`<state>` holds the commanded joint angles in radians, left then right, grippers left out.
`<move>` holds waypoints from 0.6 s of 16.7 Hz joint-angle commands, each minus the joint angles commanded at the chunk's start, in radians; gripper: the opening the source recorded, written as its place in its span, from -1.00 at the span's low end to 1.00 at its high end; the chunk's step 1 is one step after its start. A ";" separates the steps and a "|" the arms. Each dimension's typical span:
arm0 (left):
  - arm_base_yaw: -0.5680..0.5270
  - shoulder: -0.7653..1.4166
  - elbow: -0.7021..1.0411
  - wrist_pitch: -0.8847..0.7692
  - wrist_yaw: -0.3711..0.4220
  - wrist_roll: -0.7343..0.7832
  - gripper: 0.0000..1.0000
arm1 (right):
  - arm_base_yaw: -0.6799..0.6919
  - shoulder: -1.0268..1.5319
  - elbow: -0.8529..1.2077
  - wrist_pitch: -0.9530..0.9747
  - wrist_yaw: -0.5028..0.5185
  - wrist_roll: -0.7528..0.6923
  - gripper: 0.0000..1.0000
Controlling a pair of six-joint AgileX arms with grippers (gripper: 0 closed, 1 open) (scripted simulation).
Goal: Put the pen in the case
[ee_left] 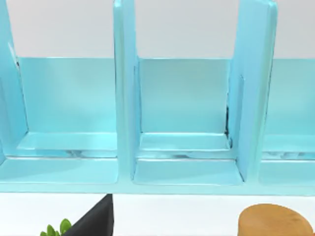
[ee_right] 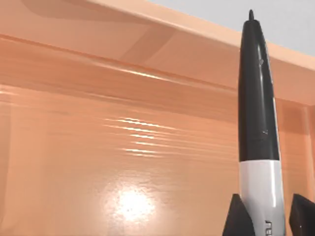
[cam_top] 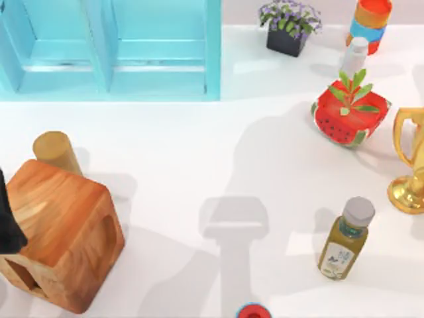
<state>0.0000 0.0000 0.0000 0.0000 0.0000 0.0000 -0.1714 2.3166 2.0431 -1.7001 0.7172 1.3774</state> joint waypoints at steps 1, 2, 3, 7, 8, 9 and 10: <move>0.000 0.000 0.000 0.000 0.000 0.000 1.00 | 0.005 0.006 0.003 0.002 -0.002 0.000 -1.00; 0.000 0.000 0.000 0.000 0.000 0.000 1.00 | 0.006 0.004 0.000 0.005 -0.002 0.000 -1.00; 0.000 0.000 0.000 0.000 0.000 0.000 1.00 | 0.006 -0.004 -0.012 0.016 -0.001 0.001 -1.00; 0.000 0.000 0.000 0.000 0.000 0.000 1.00 | -0.005 -0.048 -0.150 0.139 0.004 -0.007 -1.00; 0.000 0.000 0.000 0.000 0.000 0.000 1.00 | -0.006 -0.057 -0.205 0.170 0.007 -0.012 -1.00; 0.000 0.000 0.000 0.000 0.000 0.000 1.00 | -0.006 -0.066 -0.259 0.203 0.010 -0.017 -1.00; 0.000 0.000 0.000 0.000 0.000 0.000 1.00 | -0.007 -0.073 -0.303 0.238 0.011 -0.020 -1.00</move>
<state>0.0000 0.0000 0.0000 0.0000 0.0000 0.0000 -0.1779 2.2432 1.7398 -1.4617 0.7284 1.3570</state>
